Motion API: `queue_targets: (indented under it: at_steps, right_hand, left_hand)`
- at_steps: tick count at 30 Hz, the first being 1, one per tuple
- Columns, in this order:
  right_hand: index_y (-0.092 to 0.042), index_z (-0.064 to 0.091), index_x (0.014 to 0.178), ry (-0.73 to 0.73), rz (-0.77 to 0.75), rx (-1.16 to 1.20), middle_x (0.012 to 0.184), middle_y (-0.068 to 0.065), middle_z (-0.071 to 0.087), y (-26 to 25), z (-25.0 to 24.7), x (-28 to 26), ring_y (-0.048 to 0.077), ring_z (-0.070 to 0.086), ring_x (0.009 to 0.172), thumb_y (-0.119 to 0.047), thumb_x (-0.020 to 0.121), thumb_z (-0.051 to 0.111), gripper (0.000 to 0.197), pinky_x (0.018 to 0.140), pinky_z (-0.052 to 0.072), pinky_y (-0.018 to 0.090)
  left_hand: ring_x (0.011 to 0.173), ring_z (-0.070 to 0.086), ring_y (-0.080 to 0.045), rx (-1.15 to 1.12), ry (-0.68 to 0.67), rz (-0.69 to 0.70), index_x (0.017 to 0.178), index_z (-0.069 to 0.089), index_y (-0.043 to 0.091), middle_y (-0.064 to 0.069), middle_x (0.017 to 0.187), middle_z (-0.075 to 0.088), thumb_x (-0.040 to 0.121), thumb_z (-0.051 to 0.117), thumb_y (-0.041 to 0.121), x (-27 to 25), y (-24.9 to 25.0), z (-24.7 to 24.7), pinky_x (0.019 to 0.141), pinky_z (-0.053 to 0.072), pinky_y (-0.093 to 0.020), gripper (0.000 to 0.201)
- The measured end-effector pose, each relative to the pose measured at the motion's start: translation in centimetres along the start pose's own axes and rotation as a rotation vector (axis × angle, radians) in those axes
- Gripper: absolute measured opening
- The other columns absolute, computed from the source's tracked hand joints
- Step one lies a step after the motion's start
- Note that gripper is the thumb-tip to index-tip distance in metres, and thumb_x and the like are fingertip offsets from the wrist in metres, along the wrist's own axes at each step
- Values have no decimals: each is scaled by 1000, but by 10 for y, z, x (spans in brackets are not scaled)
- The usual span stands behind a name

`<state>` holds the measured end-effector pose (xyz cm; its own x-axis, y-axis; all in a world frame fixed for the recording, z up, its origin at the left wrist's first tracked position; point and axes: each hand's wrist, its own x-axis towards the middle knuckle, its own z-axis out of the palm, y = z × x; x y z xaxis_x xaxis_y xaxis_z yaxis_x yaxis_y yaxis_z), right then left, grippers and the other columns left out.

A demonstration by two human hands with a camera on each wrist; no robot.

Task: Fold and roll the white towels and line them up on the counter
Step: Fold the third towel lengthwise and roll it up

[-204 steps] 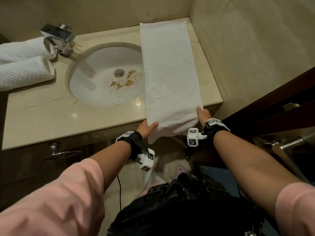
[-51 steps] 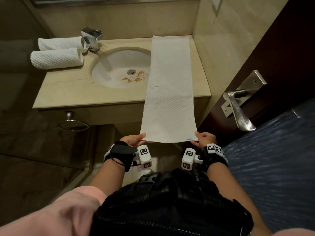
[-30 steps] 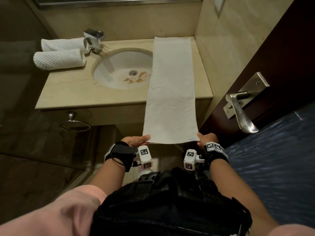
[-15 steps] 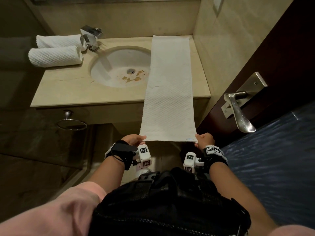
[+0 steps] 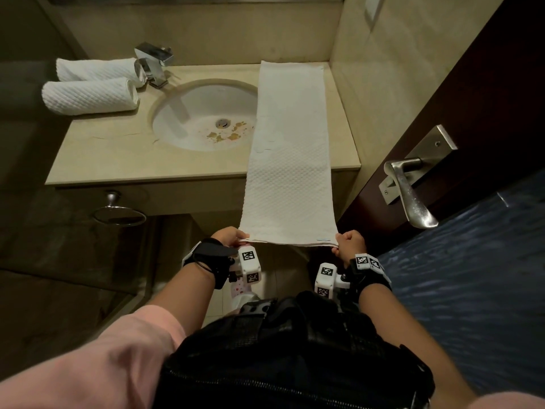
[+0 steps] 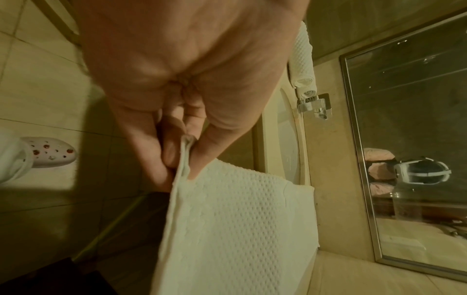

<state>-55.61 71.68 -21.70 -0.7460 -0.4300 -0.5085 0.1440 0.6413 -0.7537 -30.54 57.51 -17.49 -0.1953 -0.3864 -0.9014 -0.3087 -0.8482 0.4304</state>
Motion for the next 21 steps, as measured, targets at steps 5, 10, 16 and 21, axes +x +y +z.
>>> queue_targets:
  at_steps: [5, 10, 16, 21]
  right_hand:
    - [-15, 53, 90, -74, -73, 49, 84, 11, 60, -3, -2, -4, 17, 48, 50, 1, 91, 48, 16, 34, 35, 16]
    - [-11, 67, 73, -172, -22, 99, 69, 12, 60, -6, -5, -3, 8, 42, 39, 2, 92, 46, 31, 33, 29, 12]
    - [0, 66, 76, -195, 113, 112, 52, 6, 53, -23, -12, 2, 7, 42, 33, 4, 86, 48, 20, 33, 33, 14]
    - [-2, 56, 82, -277, 157, 289, 81, 14, 59, -30, -17, -2, 24, 62, 69, 7, 88, 52, 12, 63, 58, 30]
  left_hand:
    - [85, 54, -25, -103, 39, 153, 96, 52, 7, -16, 106, 49, 90, 45, -14, 9, 3, -1, 51, 57, -31, 23]
    - [76, 48, -16, -93, -128, 149, 96, 57, -1, -13, 91, 46, 96, 37, -8, 7, 10, -5, 52, 56, -18, 21]
    - [81, 59, -15, -91, -227, 162, 108, 57, -14, -12, 93, 58, 92, 51, -6, 1, 15, -13, 61, 56, -14, 19]
    - [81, 71, -12, 55, -259, 275, 108, 63, -2, -11, 92, 70, 85, 55, -15, 2, 16, -29, 69, 56, -15, 28]
